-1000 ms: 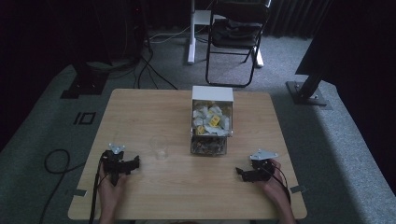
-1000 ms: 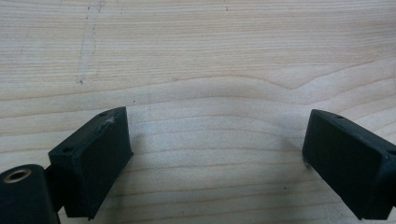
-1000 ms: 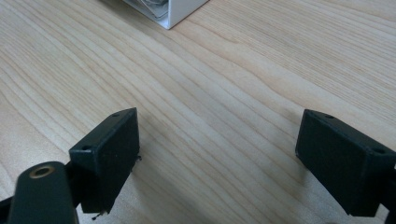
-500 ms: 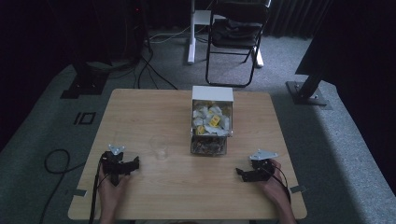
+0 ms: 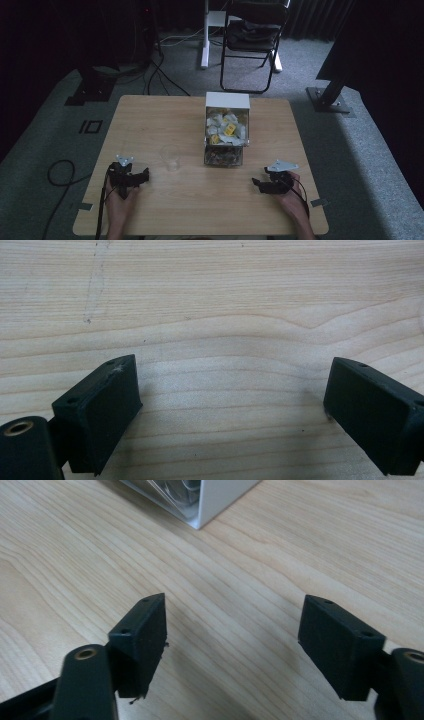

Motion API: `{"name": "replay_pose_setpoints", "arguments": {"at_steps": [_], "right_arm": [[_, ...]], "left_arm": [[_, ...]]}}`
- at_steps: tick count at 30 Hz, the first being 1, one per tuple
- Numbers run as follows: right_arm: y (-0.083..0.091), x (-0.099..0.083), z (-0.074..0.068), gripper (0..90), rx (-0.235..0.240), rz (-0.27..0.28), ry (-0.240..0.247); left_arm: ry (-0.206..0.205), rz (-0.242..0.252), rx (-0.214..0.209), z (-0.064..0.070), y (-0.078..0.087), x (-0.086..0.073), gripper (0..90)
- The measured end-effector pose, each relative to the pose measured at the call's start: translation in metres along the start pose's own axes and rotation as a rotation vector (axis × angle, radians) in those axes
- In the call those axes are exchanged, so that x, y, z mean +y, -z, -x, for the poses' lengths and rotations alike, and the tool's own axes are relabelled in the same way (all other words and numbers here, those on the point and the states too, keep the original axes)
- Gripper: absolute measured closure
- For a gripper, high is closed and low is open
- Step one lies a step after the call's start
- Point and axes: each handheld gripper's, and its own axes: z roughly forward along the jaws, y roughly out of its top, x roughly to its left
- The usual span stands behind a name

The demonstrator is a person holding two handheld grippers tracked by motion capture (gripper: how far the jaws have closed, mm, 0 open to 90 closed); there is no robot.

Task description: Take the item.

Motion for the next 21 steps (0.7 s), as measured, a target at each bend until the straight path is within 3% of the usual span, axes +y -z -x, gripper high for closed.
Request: {"name": "replay_pose_setpoints", "arguments": {"at_steps": [11, 21], "right_arm": [[0.009, 0.008, -0.008, 37.0, 0.001, 0.061, 0.013], [0.012, 0.014, -0.014, 37.3, 0.009, 0.084, 0.024]], "left_arm": [[0.0, 0.0, 0.0, 0.0, 0.0, 0.0, 8.4], [0.0, 0.0, 0.0, 0.0, 0.0, 0.0, 8.4]]}}
